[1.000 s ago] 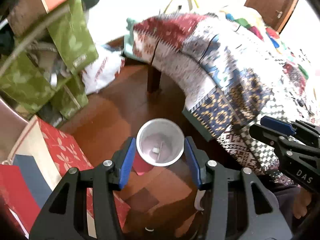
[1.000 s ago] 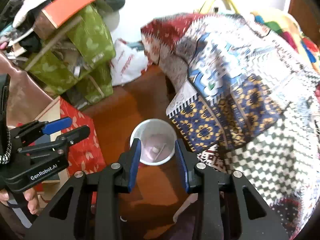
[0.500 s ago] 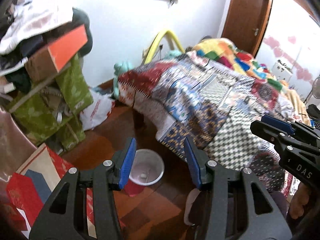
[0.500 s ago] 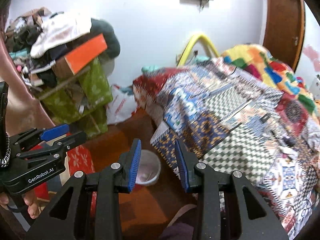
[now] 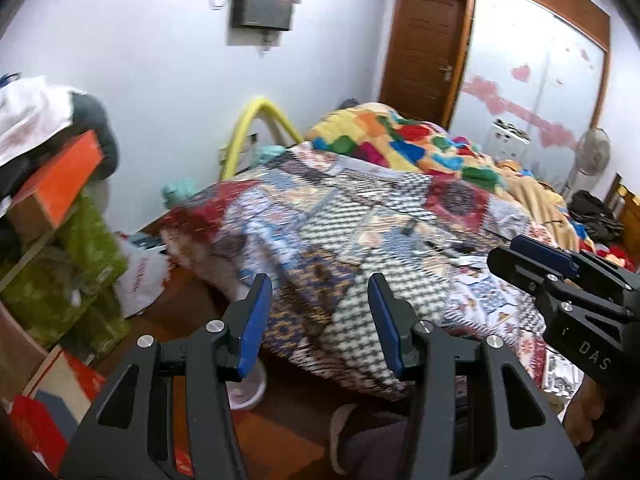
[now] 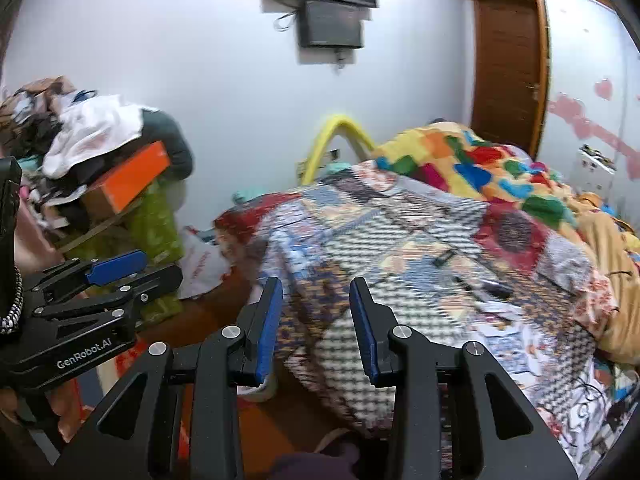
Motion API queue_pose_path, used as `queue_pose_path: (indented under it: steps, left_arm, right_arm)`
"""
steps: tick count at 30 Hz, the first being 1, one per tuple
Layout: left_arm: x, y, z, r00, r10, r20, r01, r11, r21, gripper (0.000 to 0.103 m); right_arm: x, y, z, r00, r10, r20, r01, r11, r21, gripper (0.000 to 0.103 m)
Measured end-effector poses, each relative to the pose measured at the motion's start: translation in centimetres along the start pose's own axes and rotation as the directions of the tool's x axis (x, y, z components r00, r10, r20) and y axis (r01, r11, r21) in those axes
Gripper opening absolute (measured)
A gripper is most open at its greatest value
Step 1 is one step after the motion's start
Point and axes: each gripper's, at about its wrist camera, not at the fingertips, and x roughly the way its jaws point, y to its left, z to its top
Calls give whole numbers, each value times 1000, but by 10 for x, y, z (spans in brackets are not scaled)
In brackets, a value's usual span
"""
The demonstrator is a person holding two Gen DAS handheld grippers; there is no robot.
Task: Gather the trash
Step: 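Move both grippers back over the items on the bed, then grasp the white earphones with the left gripper while the right gripper grasps the white ointment tube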
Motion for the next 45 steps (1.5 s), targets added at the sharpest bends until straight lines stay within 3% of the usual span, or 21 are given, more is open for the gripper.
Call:
queue_pose_path:
  steps: [2,6,15,18,26,34,41,45]
  left_arm:
    - [13,-18,7,1000,-23,-10,23,1000,17,53]
    - [41,-49,19,997,-63,-41,65,997,47,54]
    - [127,-99,37,982,-110,-152,124,988,88,58]
    - [161,-114,41,975,-118,-187,138,986,97,58]
    - [246,-150,35,949,-131,-287,176,975,139,58]
    - [332,-178,8,905,-115,-410,210,959,193,58]
    - [380,-191,8,900,-129,-416,232,950,209,58]
    - [399,-197,10,899,-145,-414,248,946,208,58]
  right_arm:
    - [-3,-20,0,999,-36,4,36,999,21,33]
    - [-2,-64,-2,994,-110,0,110,992,69,47]
    - [26,-168,-21,964,-249,-94,262,949,176,49]
    - [41,-198,-29,955,-260,-140,285,936,205,49]
    - [90,-259,-51,938,-237,-251,303,914,269,50]
    - [152,-295,-68,926,-186,-328,278,924,261,51]
    - [193,-325,-72,919,-160,-360,249,944,215,51]
    - [206,-343,-71,934,-101,-342,200,942,268,51]
